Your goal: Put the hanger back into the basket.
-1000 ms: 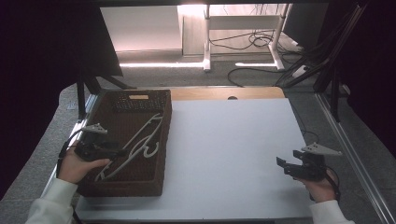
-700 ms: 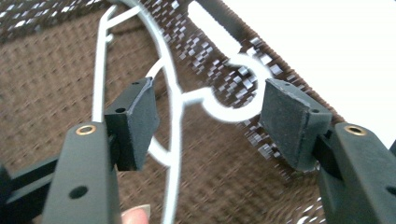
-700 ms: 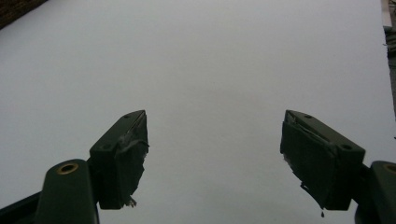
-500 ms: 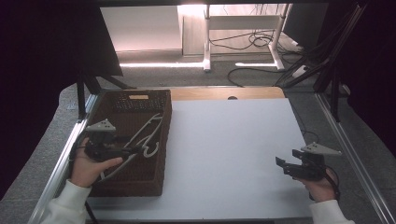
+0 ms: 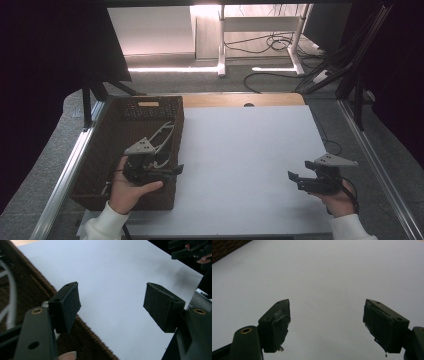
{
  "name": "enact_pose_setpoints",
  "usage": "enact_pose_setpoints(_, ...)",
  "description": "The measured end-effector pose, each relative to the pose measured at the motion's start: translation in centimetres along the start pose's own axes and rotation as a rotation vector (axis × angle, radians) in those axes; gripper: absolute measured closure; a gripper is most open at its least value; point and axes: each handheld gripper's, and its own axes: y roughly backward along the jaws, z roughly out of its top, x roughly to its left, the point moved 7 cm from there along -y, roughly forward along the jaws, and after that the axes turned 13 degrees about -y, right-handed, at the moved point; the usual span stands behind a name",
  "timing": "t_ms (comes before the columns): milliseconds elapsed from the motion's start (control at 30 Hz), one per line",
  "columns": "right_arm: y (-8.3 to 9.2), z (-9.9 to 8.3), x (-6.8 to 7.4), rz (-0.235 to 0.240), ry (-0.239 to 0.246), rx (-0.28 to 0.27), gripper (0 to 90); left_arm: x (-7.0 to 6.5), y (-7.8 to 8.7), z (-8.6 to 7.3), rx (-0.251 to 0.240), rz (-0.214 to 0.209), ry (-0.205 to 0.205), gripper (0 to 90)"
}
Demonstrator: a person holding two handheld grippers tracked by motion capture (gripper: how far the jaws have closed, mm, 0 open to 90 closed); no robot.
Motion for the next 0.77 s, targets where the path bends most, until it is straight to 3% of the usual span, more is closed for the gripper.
enact_pose_setpoints(200,-0.4,-0.4,0.9,0.028,0.025,0.023,22.5,-1.0,-0.7,-0.3,0.003,-0.011,-0.010,28.8)
enact_pose_setpoints(767,-0.7,-0.6,1.1,0.042,0.041,0.039,22.4,-0.9,-0.5,-0.7,-0.003,0.006,-0.015,28.6)
